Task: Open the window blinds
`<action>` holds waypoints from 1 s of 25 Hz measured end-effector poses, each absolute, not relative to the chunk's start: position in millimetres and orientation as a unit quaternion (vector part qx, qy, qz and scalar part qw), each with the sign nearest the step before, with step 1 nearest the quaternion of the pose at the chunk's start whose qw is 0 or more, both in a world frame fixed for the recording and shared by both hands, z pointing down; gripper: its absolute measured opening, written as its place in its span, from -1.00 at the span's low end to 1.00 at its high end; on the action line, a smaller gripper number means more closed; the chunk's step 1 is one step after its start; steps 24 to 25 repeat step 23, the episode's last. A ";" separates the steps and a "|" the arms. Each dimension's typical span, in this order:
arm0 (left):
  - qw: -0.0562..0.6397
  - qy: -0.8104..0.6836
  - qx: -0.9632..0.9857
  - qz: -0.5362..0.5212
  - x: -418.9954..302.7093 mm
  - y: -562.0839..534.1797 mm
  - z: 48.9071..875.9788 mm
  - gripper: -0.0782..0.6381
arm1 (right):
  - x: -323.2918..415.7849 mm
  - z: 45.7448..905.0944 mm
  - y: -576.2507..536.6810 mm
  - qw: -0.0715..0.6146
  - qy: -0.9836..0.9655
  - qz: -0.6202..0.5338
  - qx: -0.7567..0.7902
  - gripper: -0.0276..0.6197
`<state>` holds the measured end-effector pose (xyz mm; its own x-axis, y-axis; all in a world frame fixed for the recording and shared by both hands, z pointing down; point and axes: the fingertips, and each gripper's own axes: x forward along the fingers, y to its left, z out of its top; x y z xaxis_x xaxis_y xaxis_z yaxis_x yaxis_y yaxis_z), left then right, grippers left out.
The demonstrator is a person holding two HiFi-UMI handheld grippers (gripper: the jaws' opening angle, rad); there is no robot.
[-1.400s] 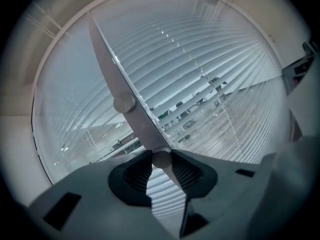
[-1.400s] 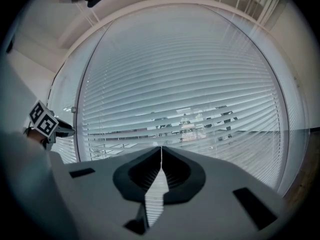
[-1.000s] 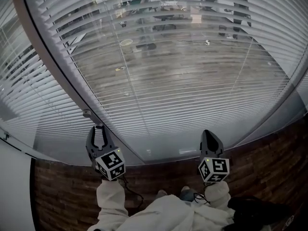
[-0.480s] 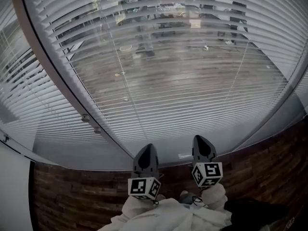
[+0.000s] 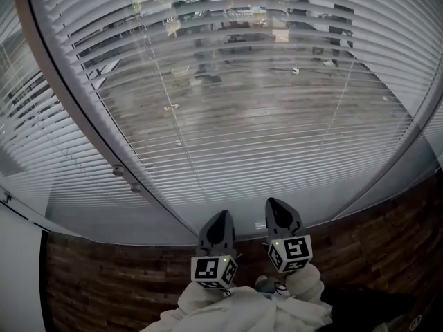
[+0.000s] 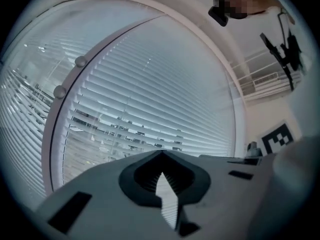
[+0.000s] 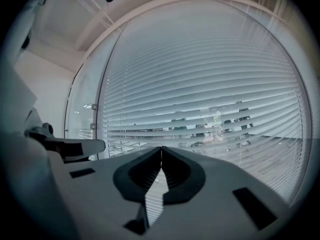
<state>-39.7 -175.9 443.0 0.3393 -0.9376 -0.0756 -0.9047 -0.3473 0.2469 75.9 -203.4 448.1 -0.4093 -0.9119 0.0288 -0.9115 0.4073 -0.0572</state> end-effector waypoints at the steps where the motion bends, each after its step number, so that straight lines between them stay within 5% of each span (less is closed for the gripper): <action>1: 0.083 -0.568 0.813 -0.101 -40.4 -175.2 443.8 -0.78 | 75.2 447.8 -202.8 0.001 0.841 -0.030 -0.541 -0.88; 25: 0.085 -0.553 0.825 -0.085 -24.2 -177.9 463.1 -0.78 | 83.4 456.9 -211.8 0.000 0.842 -0.021 -0.540 -0.88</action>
